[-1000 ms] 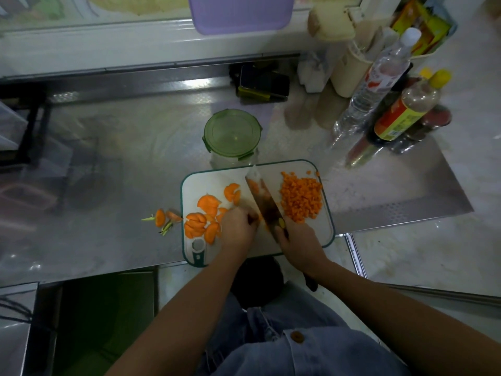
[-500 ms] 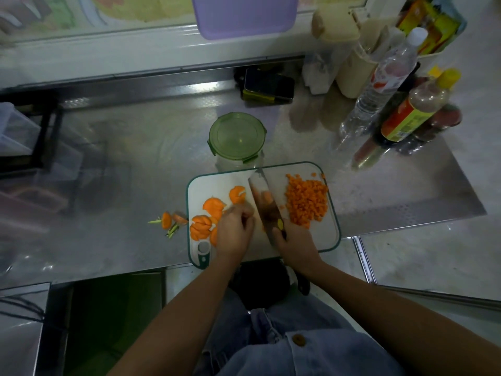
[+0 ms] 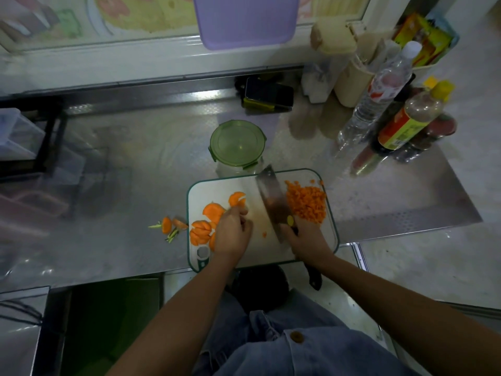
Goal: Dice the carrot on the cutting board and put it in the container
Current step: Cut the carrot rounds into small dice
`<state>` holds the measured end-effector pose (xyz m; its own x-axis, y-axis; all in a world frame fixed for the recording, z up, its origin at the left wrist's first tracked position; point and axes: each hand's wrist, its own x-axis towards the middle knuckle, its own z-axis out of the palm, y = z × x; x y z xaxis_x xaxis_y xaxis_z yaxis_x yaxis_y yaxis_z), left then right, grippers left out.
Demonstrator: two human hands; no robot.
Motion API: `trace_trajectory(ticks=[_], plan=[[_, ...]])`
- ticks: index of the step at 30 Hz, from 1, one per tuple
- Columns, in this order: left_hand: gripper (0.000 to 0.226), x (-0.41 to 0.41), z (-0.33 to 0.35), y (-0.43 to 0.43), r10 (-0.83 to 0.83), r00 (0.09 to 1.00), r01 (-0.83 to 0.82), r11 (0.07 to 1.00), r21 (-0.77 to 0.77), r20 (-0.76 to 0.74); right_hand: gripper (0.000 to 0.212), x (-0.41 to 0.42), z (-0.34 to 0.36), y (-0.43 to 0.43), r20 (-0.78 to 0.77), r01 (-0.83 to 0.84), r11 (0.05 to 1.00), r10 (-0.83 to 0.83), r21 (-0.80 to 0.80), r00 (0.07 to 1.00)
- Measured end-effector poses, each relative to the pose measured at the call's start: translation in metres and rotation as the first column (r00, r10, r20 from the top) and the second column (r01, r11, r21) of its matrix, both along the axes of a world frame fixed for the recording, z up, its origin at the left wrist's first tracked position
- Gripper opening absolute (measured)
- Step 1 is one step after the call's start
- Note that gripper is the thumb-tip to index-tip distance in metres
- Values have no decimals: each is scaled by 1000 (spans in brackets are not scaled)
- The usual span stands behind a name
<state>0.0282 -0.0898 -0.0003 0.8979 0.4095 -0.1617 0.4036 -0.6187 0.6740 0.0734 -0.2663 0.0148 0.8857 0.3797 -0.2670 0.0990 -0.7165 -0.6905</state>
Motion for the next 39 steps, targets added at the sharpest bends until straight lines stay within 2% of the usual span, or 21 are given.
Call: trace_trajectory(ticks=[2,4,6,9,11,17,20,23,27,30,34,36,39], plan=[[23,-1,-2,3,0,1000,0,1000,17,-4,24,-13,1,5,-28,-99,995,99,4,995],[23,-2,-3,5,-6,1000,6,1000,27,-8,25,-20,-5,3,-44,-127,992,126,-11,991],[23,-3,-3,6,-25,1000,25,999,32,-9,31,-19,-11,-3,-40,-39,999,39,-13,998],[23,-1,-1,5,-48,999,49,998,43,-17,25,-10,-15,-12,-41,134,991,-134,-11,990],[22,0,-2,4,-52,998,54,997,54,-33,26,-7,-14,-12,-44,154,988,-153,7,987],[28,2,0,4,-58,995,63,996,57,-80,26,-20,-6,-2,-75,-77,997,76,-4,994],[30,3,1,4,-69,993,75,996,50,-101,33,-11,-8,-12,-72,14,998,-18,-54,997],[30,4,2,5,-82,990,88,995,46,-115,25,0,-7,-22,-113,149,987,-154,-57,982],[27,6,6,13,-109,986,115,993,39,-123,24,3,-5,-14,-88,204,977,-209,-62,974],[19,7,12,27,-83,988,94,992,82,-129,20,-1,-3,6,-195,222,973,-207,56,959],[17,1,18,49,53,991,-31,984,176,-121,26,0,0,31,-381,251,947,-161,199,910],[19,-5,17,59,101,986,-66,968,241,-136,29,0,-3,37,-447,304,930,-186,209,875],[27,-12,14,71,152,974,-102,958,270,-171,28,-2,-8,41,-451,324,923,-204,209,869]])
